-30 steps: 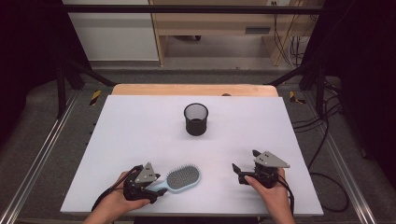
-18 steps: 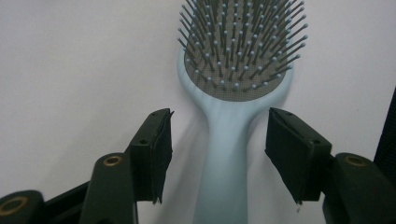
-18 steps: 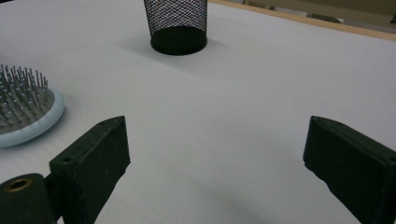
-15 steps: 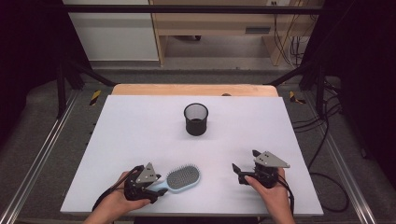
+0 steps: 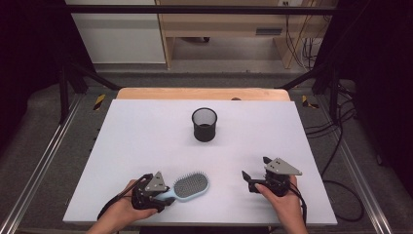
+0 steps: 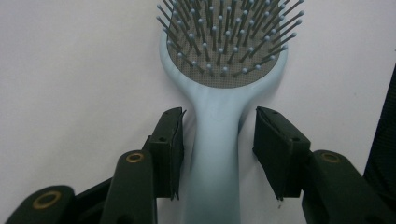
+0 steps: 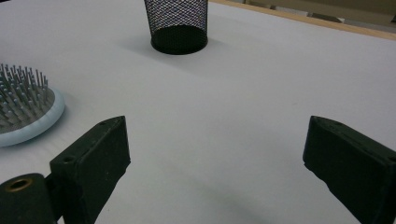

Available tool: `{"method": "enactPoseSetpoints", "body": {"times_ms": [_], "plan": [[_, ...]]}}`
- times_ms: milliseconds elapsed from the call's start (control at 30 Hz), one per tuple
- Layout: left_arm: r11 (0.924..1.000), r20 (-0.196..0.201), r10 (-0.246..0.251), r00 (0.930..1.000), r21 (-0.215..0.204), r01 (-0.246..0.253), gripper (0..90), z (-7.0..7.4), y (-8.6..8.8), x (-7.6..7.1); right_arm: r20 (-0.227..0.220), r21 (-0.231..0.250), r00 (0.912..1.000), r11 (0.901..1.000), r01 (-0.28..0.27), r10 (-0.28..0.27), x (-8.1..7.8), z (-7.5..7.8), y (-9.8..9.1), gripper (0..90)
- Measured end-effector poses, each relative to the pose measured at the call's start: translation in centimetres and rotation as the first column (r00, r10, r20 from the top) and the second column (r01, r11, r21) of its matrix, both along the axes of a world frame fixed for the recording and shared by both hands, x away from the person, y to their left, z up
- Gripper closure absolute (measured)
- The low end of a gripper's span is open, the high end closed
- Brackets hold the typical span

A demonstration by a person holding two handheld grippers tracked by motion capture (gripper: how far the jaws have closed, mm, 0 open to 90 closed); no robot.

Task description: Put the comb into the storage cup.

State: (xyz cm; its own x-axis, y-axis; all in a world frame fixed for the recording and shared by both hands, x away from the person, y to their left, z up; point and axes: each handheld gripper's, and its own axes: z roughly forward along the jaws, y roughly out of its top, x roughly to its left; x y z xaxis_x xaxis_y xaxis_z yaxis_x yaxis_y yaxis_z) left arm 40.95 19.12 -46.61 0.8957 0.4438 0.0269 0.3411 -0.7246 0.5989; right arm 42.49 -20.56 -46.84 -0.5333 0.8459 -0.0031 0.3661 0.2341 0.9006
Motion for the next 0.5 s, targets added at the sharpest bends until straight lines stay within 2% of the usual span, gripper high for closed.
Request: {"method": "enactPoseSetpoints", "body": {"times_ms": [367, 500], "plan": [[1.0000, -0.022, -0.001, 0.9998, -0.007, 0.001, 53.3, -0.02, 0.16, 0.27, -0.001, 0.001, 1.0000, 1.0000, 0.002, -0.002, 0.03, 0.01, 0.03, 7.6], [1.0000, -0.024, 0.004, 0.9997, -0.007, -0.004, 57.3, 0.01, 0.20, 0.38, -0.002, 0.000, 1.0000, 1.0000, 0.000, 0.000, 0.06, -0.01, 0.08, 7.7]]}}
